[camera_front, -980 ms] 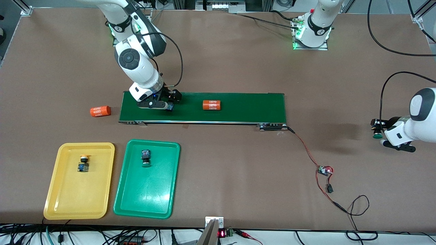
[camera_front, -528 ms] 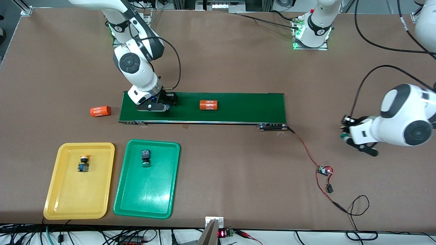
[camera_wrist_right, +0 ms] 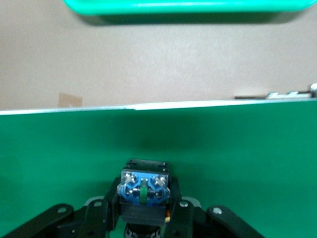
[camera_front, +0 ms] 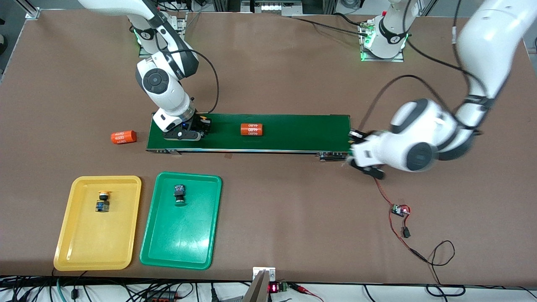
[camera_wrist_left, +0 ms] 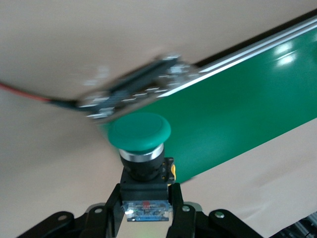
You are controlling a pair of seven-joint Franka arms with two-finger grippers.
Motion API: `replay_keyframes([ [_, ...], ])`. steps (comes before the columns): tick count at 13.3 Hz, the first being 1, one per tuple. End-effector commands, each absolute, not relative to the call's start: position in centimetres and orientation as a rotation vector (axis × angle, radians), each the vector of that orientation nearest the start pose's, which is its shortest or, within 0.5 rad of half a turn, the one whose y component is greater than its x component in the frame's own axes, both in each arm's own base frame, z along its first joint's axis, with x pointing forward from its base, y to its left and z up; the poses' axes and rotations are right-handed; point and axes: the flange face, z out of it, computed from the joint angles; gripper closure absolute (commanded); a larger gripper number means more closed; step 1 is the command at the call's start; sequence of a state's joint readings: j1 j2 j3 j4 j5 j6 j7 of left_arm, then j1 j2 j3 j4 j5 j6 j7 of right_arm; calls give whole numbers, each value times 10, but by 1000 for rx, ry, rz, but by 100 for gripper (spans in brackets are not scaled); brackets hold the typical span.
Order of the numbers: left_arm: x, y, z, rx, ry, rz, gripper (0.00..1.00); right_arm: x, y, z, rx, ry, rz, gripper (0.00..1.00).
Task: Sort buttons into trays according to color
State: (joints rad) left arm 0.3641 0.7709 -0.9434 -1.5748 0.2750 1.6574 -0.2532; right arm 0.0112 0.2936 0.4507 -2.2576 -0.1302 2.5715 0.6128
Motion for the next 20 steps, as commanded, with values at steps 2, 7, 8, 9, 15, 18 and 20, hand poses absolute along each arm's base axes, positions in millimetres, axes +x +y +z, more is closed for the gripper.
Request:
replay_keyframes([
  [2, 574, -312, 285, -3218, 389, 761, 88, 527, 233, 286, -3074, 89, -111, 79],
  [7, 536, -350, 255, -3111, 220, 815, 13, 598, 174, 325, -3119, -3, -127, 79],
  [8, 532, -351, 253, -3096, 185, 819, 0, 608, 160, 323, -3123, -37, -136, 79],
  [9, 533, -351, 256, -3091, 150, 817, 0, 621, 141, 319, -3130, -80, -142, 79],
  [15, 601, -302, 338, -3161, -33, 670, 0, 684, 39, 270, -3222, -343, -180, 78],
  [18, 643, -239, 394, -3128, -148, 522, 0, 696, 10, 251, -3215, -392, -261, 78],
  [20, 655, -214, 409, -3101, -116, 455, 0, 701, -5, 243, -3223, -403, -305, 78],
])
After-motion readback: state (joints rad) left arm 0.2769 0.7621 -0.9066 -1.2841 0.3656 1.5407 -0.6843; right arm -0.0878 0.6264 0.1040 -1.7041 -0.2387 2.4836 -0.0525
